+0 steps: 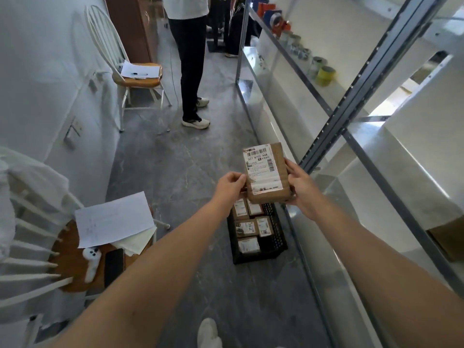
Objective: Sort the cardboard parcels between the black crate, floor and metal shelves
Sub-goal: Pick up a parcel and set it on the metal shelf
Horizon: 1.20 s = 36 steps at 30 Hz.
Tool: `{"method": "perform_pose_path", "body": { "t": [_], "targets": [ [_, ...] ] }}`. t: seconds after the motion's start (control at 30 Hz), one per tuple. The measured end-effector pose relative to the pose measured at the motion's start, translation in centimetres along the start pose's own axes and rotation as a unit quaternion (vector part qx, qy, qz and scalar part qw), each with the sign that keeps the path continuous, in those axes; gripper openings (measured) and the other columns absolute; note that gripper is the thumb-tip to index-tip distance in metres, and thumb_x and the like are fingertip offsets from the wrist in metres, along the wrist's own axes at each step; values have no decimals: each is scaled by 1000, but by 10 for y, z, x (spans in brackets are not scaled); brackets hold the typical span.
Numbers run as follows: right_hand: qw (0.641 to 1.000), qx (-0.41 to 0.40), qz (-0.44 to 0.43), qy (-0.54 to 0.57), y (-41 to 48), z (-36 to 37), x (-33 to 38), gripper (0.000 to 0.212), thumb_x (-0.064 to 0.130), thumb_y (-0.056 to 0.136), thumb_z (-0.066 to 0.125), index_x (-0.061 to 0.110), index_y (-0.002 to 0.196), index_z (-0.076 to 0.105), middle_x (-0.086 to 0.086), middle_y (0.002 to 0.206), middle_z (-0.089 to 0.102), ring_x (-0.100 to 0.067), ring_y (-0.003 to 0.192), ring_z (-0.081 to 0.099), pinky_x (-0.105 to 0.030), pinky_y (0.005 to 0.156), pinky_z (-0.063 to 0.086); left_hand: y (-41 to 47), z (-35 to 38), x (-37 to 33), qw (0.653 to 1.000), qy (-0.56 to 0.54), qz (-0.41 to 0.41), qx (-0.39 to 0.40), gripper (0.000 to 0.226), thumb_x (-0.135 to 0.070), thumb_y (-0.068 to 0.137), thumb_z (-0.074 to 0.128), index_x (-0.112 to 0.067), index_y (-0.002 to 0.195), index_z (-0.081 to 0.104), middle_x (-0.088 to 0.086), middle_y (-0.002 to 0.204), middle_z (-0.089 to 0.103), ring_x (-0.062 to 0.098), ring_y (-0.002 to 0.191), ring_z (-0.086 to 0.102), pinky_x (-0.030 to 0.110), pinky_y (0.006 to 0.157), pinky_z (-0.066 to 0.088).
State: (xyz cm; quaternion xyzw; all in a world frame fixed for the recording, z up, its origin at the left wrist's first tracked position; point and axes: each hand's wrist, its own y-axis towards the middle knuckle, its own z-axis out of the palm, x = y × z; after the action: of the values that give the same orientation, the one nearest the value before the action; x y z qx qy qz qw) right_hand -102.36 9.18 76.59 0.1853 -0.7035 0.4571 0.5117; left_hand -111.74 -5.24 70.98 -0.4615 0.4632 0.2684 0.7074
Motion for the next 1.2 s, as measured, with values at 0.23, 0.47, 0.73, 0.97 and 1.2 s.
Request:
{"method": "perform_pose_path", "body": {
  "t": [0.23,0.47,0.73,0.97,1.2],
  "targets": [
    [999,-28,10,-20,30,-7,13,51,7,103,34,38,142,45,5,128,64,-19,95,67,-41,74,52,37,9,-6,998,-13,-27,51,6,-7,98,52,-6,93,56,7,96,68,17,86,68,31,72,60],
    [999,-33,26,0,70,-18,19,49,9,103,36,35,144,45,3,127,65,-18,89,67,-38,67,53,68,27,-9,998,-34,-41,39,12,-3,96,55,-1,107,60,10,102,70,23,94,68,38,87,57],
    [997,4,74,24,172,-36,13,52,6,101,36,37,142,47,8,128,64,-23,101,68,-55,90,54,140,49,-2,997,-14,-75,-15,12,-3,95,59,-5,104,65,11,106,72,23,97,70,36,87,57],
    [994,-8,109,26,265,-63,5,42,19,105,37,39,139,49,-3,113,71,-30,98,70,-49,81,59,219,89,0,994,26,-97,-33,17,3,95,55,0,109,63,16,110,70,23,92,69,31,82,59],
    [988,-11,154,9,333,-83,-18,42,15,106,33,33,142,46,-6,120,66,-23,93,70,-39,73,59,271,120,30,989,58,-133,-32,35,11,95,47,1,126,59,12,116,66,25,103,66,28,86,56]
  ]
}}
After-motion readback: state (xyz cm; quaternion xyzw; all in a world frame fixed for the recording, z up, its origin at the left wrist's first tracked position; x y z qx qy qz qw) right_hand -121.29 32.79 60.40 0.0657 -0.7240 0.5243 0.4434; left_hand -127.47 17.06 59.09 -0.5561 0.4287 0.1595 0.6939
